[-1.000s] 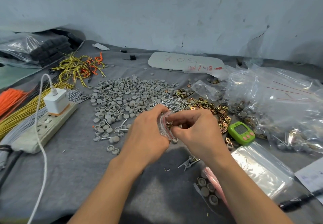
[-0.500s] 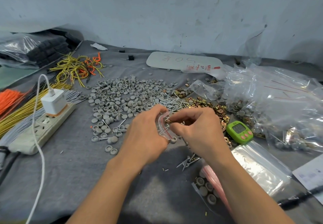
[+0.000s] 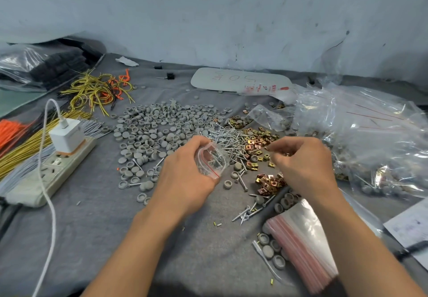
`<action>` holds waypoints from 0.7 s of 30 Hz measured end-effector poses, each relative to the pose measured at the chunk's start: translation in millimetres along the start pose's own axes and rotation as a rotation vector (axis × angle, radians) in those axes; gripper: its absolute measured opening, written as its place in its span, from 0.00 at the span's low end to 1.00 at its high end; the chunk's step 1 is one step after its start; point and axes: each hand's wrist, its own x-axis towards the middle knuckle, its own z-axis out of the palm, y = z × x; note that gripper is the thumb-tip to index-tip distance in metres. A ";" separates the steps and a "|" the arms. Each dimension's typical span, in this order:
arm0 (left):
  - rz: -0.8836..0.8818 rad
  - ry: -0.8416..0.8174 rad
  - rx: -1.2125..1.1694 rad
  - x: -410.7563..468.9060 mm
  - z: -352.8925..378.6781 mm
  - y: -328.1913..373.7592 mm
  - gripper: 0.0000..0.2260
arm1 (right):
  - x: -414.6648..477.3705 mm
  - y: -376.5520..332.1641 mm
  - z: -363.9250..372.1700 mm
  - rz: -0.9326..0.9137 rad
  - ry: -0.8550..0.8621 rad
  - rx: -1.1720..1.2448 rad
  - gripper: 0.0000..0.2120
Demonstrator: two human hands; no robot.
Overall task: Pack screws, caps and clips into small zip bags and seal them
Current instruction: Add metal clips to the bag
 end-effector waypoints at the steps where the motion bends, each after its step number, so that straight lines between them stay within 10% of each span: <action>1: 0.003 -0.011 0.014 0.3 -0.3 0.2 0.19 | 0.9 3.4 -0.3 0.007 -0.049 -0.058 0.09; 11: -0.005 -0.094 0.069 -0.4 3.5 8.2 0.20 | 3.5 7.5 16.7 -0.055 -0.389 -0.534 0.20; 21: -0.008 -0.126 0.108 2.0 10.7 6.0 0.24 | 0.5 10.6 18.1 -0.080 -0.306 -0.459 0.06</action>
